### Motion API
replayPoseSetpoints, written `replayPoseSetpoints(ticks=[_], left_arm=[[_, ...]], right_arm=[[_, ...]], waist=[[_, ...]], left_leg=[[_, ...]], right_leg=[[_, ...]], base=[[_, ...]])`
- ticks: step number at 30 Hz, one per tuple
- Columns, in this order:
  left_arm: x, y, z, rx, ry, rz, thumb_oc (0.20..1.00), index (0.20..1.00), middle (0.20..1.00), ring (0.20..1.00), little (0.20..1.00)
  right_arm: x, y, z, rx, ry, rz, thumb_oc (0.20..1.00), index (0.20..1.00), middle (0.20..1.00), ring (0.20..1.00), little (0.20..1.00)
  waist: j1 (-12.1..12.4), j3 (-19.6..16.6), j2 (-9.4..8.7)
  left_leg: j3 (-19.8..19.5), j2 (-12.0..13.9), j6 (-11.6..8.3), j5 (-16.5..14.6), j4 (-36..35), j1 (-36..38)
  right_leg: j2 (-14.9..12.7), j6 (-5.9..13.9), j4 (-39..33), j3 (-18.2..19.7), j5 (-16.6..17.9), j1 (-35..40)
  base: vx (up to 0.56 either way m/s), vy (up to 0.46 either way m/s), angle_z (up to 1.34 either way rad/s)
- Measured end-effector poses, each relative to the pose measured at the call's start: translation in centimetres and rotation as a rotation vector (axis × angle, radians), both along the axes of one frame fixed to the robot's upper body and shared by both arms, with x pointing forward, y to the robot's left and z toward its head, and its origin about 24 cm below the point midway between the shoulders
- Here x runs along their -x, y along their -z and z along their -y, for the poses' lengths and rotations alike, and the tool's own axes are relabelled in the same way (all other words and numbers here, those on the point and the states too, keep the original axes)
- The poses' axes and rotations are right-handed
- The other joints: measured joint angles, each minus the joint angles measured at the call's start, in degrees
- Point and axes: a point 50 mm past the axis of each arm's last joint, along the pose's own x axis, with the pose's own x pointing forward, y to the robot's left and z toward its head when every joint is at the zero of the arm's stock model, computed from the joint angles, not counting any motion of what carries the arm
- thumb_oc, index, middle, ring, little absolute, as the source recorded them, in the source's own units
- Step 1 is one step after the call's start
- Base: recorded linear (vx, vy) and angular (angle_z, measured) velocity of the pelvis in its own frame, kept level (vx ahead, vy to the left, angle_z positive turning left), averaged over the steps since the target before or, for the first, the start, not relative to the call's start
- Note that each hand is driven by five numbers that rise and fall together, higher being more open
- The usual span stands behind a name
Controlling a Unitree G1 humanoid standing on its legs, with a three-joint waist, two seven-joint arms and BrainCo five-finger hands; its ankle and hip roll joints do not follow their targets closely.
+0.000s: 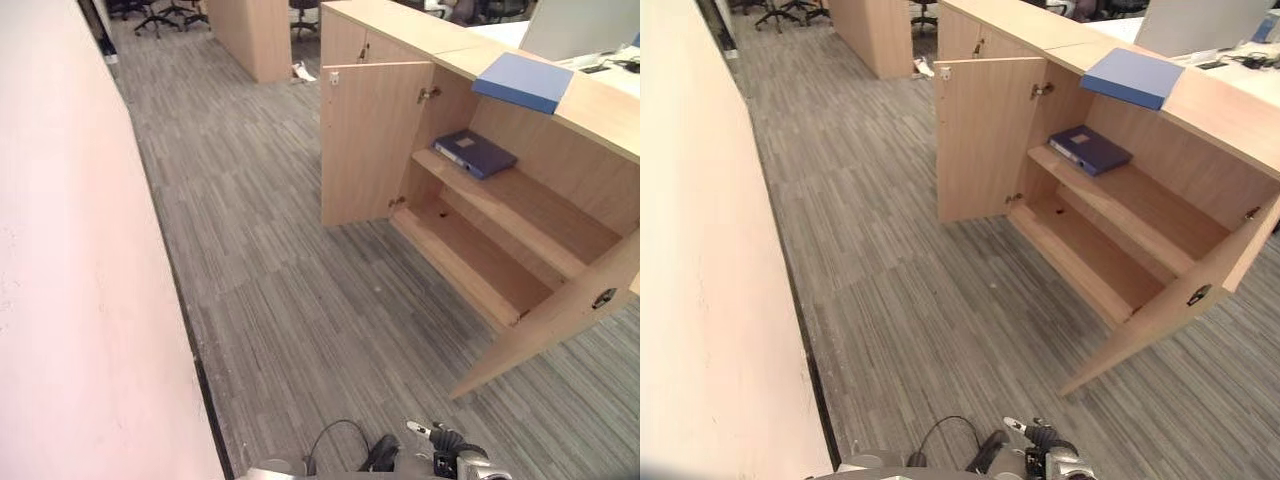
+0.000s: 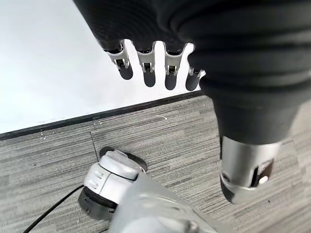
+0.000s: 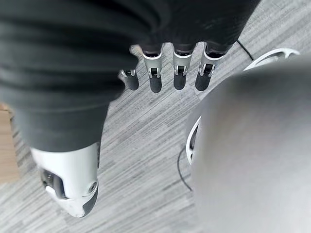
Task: Put the empty folder in the office cabinet
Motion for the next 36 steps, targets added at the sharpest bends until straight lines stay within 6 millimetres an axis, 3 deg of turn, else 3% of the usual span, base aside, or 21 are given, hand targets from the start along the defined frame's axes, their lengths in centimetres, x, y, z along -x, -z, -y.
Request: replayPoseSetpoints(ticks=[5, 7, 9, 10, 11, 12, 13, 14, 15, 17, 18, 20, 22, 23, 26, 28, 30, 31, 34, 35, 36], left_arm=[[0.0, -0.1, -0.5, -0.012, 0.004, -0.004, 1.000, 1.000, 1.000, 1.000, 1.000], [-0.7, -0.3, -0.9, -0.023, 0.017, 0.012, 1.000, 1.000, 1.000, 1.000, 1.000], [-1.6, -0.4, -1.1, -0.030, 0.023, 0.036, 1.000, 1.000, 1.000, 1.000, 1.000], [-1.5, -0.5, -1.4, -0.038, 0.002, 0.041, 1.000, 1.000, 1.000, 1.000, 1.000], [-1.8, -0.7, -1.9, -0.053, -0.013, 0.062, 1.000, 1.000, 1.000, 1.000, 1.000], [-0.9, -0.6, -1.5, -0.045, -0.051, 0.068, 1.000, 1.000, 1.000, 1.000, 1.000], [-0.1, -0.4, -1.2, -0.041, -0.070, 0.042, 1.000, 1.000, 1.000, 1.000, 1.000], [0.4, -0.4, -1.4, -0.049, -0.086, 0.026, 1.000, 1.000, 1.000, 1.000, 1.000], [0.2, -0.4, -1.7, -0.059, -0.097, 0.028, 1.000, 1.000, 1.000, 1.000, 1.000], [0.6, -0.4, -1.6, -0.056, -0.114, 0.019, 1.000, 1.000, 1.000, 1.000, 1.000], [0.9, -0.4, -1.7, -0.062, -0.133, 0.008, 1.000, 1.000, 1.000, 1.000, 1.000], [1.0, -0.4, -1.8, -0.068, -0.148, 0.005, 1.000, 1.000, 1.000, 1.000, 1.000], [0.1, -0.4, -1.7, -0.066, -0.149, 0.036, 1.000, 1.000, 1.000, 1.000, 1.000], [-0.1, -0.4, -1.5, -0.063, -0.155, 0.042, 1.000, 1.000, 1.000, 1.000, 1.000], [0.0, -0.4, -1.5, -0.063, -0.182, 0.045, 1.000, 1.000, 1.000, 1.000, 1.000], [-0.9, -0.5, -1.6, -0.062, -0.188, 0.071, 1.000, 1.000, 1.000, 1.000, 1.000], [-1.3, -0.6, -1.7, -0.064, -0.182, 0.089, 1.000, 1.000, 1.000, 1.000, 1.000], [-1.3, -0.7, -2.2, -0.074, -0.184, 0.086, 1.000, 1.000, 1.000, 1.000, 1.000], [-0.2, -0.4, -1.8, -0.062, -0.193, 0.038, 1.000, 1.000, 1.000, 1.000, 1.000], [1.3, -0.3, -1.7, -0.058, -0.186, -0.004, 1.000, 1.000, 1.000, 1.000, 1.000], [1.3, -0.4, -2.0, -0.065, -0.166, -0.004, 1.000, 1.000, 1.000, 1.000, 1.000]], right_arm=[[1.0, 0.3, 0.1, 0.001, 0.014, -0.017, 1.000, 1.000, 1.000, 1.000, 1.000], [1.9, 0.5, 0.3, 0.003, 0.021, -0.039, 1.000, 1.000, 1.000, 1.000, 1.000], [1.7, 0.4, 0.4, -0.004, 0.046, -0.028, 1.000, 1.000, 1.000, 1.000, 1.000], [1.4, 0.4, 0.1, -0.011, 0.048, -0.020, 1.000, 1.000, 1.000, 1.000, 1.000], [1.3, 0.4, -0.3, -0.023, 0.048, -0.017, 1.000, 1.000, 1.000, 1.000, 1.000], [0.0, 0.0, -0.1, -0.016, 0.042, 0.024, 1.000, 1.000, 1.000, 1.000, 1.000], [-0.9, -0.3, 0.0, -0.009, 0.037, 0.049, 1.000, 1.000, 1.000, 1.000, 1.000], [-1.5, -0.4, -0.4, -0.017, 0.032, 0.057, 1.000, 1.000, 1.000, 1.000, 1.000], [-2.0, -0.5, -0.8, -0.024, 0.015, 0.072, 1.000, 1.000, 1.000, 1.000, 1.000], [-1.8, -0.5, -0.6, -0.015, 0.013, 0.062, 1.000, 1.000, 1.000, 1.000, 1.000], [-1.4, -0.3, -0.5, -0.008, 0.007, 0.045, 1.000, 1.000, 1.000, 1.000, 1.000], [-1.1, -0.3, -0.3, 0.004, 0.009, 0.035, 1.000, 1.000, 1.000, 1.000, 1.000], [-0.9, -0.3, 0.3, 0.021, 0.011, 0.027, 1.000, 1.000, 1.000, 1.000, 1.000], [-0.7, -0.3, 0.5, 0.031, 0.015, 0.023, 1.000, 1.000, 1.000, 1.000, 1.000], [-0.4, -0.1, -0.2, 0.009, 0.013, 0.016, 1.000, 1.000, 1.000, 1.000, 1.000], [0.1, 0.2, -0.8, -0.007, 0.022, 0.002, 1.000, 1.000, 1.000, 1.000, 1.000], [0.1, 0.3, -1.2, -0.026, 0.028, 0.005, 1.000, 1.000, 1.000, 1.000, 1.000], [-0.2, 0.2, -1.6, -0.036, 0.021, 0.011, 1.000, 1.000, 1.000, 1.000, 1.000], [0.7, 0.5, -1.5, -0.046, 0.042, -0.011, 1.000, 1.000, 1.000, 1.000, 1.000], [1.8, 0.8, -1.5, -0.055, 0.052, -0.040, 1.000, 1.000, 1.000, 1.000, 1.000], [2.1, 0.9, -1.8, -0.064, 0.040, -0.056, 1.000, 1.000, 1.000, 1.000, 1.000]], waist=[[-0.44, -4.21, -2.00], [-0.96, -7.01, -2.92], [-1.63, -8.11, -2.30], [-1.22, -8.34, -1.47], [-0.72, -8.26, -1.50], [3.66, -7.39, 0.74], [3.89, -5.35, 1.06], [4.40, -4.17, 1.82], [4.50, -2.48, 0.00], [4.80, -2.12, 0.88], [4.99, -1.75, 0.67], [4.72, -2.09, 0.81], [4.63, -1.78, 0.82], [4.76, -2.33, 1.67], [4.78, -3.64, -1.53], [4.72, -4.53, -3.34], [4.82, -4.60, -2.33], [4.86, -4.66, -3.21], [4.28, -5.28, -2.19], [3.24, -5.75, -1.46], [2.92, -6.38, -1.77]], left_leg=[[-1.16, 2.69, -1.30, -1.89, 1.30, -1.69], [-1.99, 4.04, -2.75, -4.19, 2.98, -2.21], [-2.28, 6.00, -4.98, -6.66, 5.23, -2.55], [-1.91, 6.89, -8.52, -10.57, 16.47, -6.67], [-0.65, 6.53, -10.05, -10.75, 34.19, -15.37], [-0.98, 5.35, -12.27, 5.83, 65.30, -37.61], [0.25, 5.08, -11.57, 8.41, 66.61, -42.43], [3.32, 6.19, -8.82, 6.20, 61.15, -44.32], [7.87, 6.50, -5.86, 5.21, 38.40, -41.10], [5.52, 6.55, -7.82, 6.30, 25.08, -39.26], [3.46, 6.86, -8.78, 7.48, 11.46, -34.19], [2.33, 7.87, -8.85, 9.01, 2.71, -30.46], [2.13, 8.73, -8.23, 8.77, 0.75, -28.70], [2.39, 8.91, -7.88, 10.66, -1.67, -25.04], [5.11, 4.21, -5.76, 16.55, 0.71, -23.40], [5.75, 1.28, -4.32, 15.83, 1.23, -21.80], [5.51, 0.72, -1.98, 14.17, 0.20, -18.93], [6.35, -0.84, -0.92, 13.25, 0.13, -17.84], [8.49, -4.90, 3.02, 9.42, 0.82, -13.71], [8.07, -8.23, 5.22, 7.16, 0.01, -9.30], [7.76, -10.61, 7.22, 5.70, 0.12, -7.74]], right_leg=[[2.02, -1.61, 1.67, -1.93, -3.59, -0.80], [2.63, -3.05, 3.51, -2.56, -5.68, -0.79], [3.89, -3.83, 4.95, -2.87, -6.51, -0.28], [5.12, -6.06, 7.28, -1.90, -10.00, -0.11], [6.47, -7.94, 5.57, -0.95, -12.25, 0.03], [8.35, -11.39, 3.22, 1.23, -11.79, 1.47], [8.25, -11.61, 2.20, 0.03, -10.75, 2.94], [7.88, -11.04, 1.73, 0.26, -11.75, 3.63], [6.41, -10.16, 0.22, -0.48, -9.62, 4.78], [6.52, -6.73, -0.90, -1.43, -6.81, 6.87], [6.88, -6.25, -1.93, -1.01, -6.75, 9.10], [6.98, -4.70, -2.63, -0.23, -7.60, 10.83], [6.50, -2.61, -2.73, 0.81, -7.90, 13.17], [5.83, -1.08, -2.95, 1.87, -8.53, 15.11], [2.64, -0.89, -5.66, 5.72, -6.64, 18.17], [-0.44, -1.29, -5.02, 6.00, -4.00, 19.54], [-0.08, 0.52, -3.43, 8.14, -4.61, 18.45], [-0.87, 1.33, -3.02, 7.89, -0.80, 17.58], [-8.24, 2.44, 7.18, 6.73, 1.69, 17.89], [-14.90, 2.24, 18.39, 9.35, 3.81, 15.35], [-17.13, 4.30, 23.09, 11.97, 4.29, 12.41]], base=[[0.32, -0.097, 0.15], [0.28, -0.131, 0.18], [0.38, -0.253, 0.14], [0.18, -0.201, 0.28], [0.01, -0.088, -0.32], [0.14, 0.029, -0.49], [0.15, 0.065, -0.71], [0.24, 0.190, -0.32], [0.17, 0.159, -0.25], [0.17, 0.161, -0.27], [0.12, 0.116, -0.30], [0.16, 0.168, -0.22], [0.28, 0.321, -0.23], [0.26, 0.304, -0.32], [0.29, 0.353, -0.30], [0.17, 0.241, 0.15], [0.24, 0.405, 0.05], [0.32, 0.618, 0.00], [0.27, 0.565, 0.00], [0.25, 0.598, 0.11], [0.30, 0.653, 0.15]])
